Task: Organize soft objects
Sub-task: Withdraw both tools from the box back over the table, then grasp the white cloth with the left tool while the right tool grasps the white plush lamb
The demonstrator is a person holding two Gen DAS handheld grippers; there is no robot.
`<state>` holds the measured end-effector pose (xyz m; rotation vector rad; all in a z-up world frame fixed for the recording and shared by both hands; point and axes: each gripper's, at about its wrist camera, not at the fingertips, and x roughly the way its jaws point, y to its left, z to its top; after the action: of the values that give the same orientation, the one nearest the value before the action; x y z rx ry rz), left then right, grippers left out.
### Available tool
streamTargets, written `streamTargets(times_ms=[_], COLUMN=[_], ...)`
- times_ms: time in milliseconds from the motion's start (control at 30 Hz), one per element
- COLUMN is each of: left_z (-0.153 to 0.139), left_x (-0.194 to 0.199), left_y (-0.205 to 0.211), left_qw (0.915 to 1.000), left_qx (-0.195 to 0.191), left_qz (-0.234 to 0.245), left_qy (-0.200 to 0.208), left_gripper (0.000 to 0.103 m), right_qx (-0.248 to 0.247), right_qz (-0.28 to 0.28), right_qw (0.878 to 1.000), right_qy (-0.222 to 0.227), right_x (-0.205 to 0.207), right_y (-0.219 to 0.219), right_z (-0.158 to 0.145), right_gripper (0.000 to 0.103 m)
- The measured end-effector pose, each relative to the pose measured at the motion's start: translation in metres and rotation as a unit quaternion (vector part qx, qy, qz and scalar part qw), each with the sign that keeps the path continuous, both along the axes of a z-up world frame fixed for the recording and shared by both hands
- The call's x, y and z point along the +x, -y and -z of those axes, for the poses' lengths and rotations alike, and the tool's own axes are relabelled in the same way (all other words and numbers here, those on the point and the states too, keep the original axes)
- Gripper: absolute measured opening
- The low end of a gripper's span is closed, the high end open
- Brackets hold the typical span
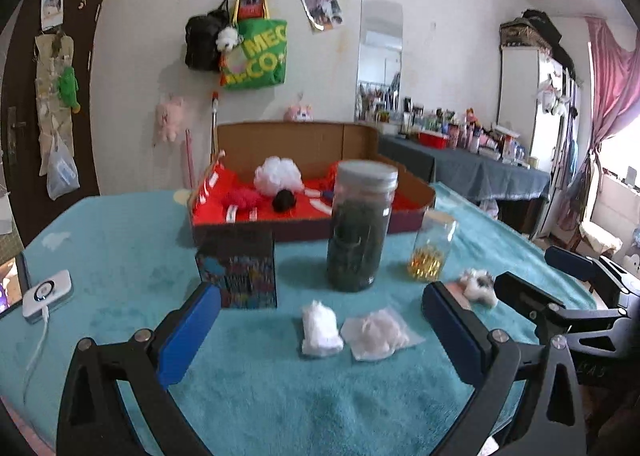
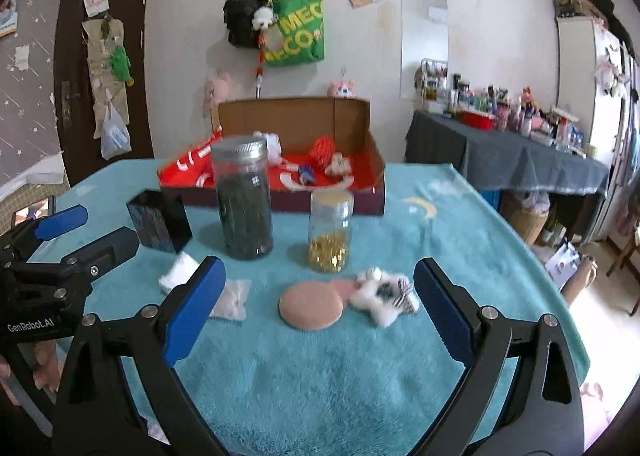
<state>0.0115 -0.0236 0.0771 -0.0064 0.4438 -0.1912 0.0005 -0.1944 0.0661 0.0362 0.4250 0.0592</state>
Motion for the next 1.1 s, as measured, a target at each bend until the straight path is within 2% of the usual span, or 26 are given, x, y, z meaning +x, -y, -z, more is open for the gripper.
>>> streamTargets(times_ms=[367, 600, 667, 700, 767, 800, 867, 900, 967, 1033, 1100], left_z=[0.023, 0.035, 0.037, 0.039, 0.042, 0.044, 0.05, 0.052, 0.053, 0.053, 0.051], left_x=[0.024, 0.047, 0.053, 0.057, 0.064, 0.068, 0.074, 0.076, 0.076, 0.076, 0.075], left_y=[-0.002, -0.008, -0.008, -0.008, -0.007, -0.006, -0.004, -0.004, -0.002, 0.0, 0.002], left_qw=[0.9981, 0.994, 0.9928, 0.992, 0.9899, 0.988, 0.9842, 0.9829, 0.9832, 0.9816, 0.9818], left_qx=[-0.001, 0.0, 0.0, 0.0, -0.001, -0.004, -0.007, -0.007, 0.001, 0.002, 0.005], left_qz=[-0.001, -0.005, -0.004, -0.001, 0.01, 0.02, 0.036, 0.04, 0.043, 0.057, 0.061], left_qy=[-0.062, -0.109, -0.12, -0.126, -0.142, -0.153, -0.173, -0.179, -0.177, -0.182, -0.18], left_gripper=[0.103, 0.103, 0.1, 0.097, 0.08, 0.077, 0.058, 0.052, 0.038, 0.021, 0.019], right_qx=[0.004, 0.013, 0.021, 0.027, 0.032, 0.032, 0.03, 0.027, 0.024, 0.025, 0.029], right_qz=[0.01, 0.027, 0.031, 0.034, 0.038, 0.04, 0.035, 0.031, 0.024, 0.014, 0.005], right_qw=[0.999, 0.997, 0.995, 0.994, 0.993, 0.992, 0.99, 0.988, 0.986, 0.983, 0.984], right_qy=[-0.045, -0.076, -0.088, -0.096, -0.107, -0.114, -0.133, -0.146, -0.161, -0.182, -0.174], right_x=[0.02, 0.039, 0.046, 0.051, 0.058, 0.063, 0.072, 0.077, 0.084, 0.089, 0.087], right_y=[0.009, 0.027, 0.034, 0.04, 0.047, 0.05, 0.054, 0.055, 0.056, 0.057, 0.059], right_z=[0.024, 0.031, 0.032, 0.033, 0.034, 0.035, 0.038, 0.04, 0.045, 0.053, 0.051], right_gripper=[0.097, 0.097, 0.097, 0.097, 0.097, 0.097, 0.096, 0.096, 0.087, 0.055, 0.052])
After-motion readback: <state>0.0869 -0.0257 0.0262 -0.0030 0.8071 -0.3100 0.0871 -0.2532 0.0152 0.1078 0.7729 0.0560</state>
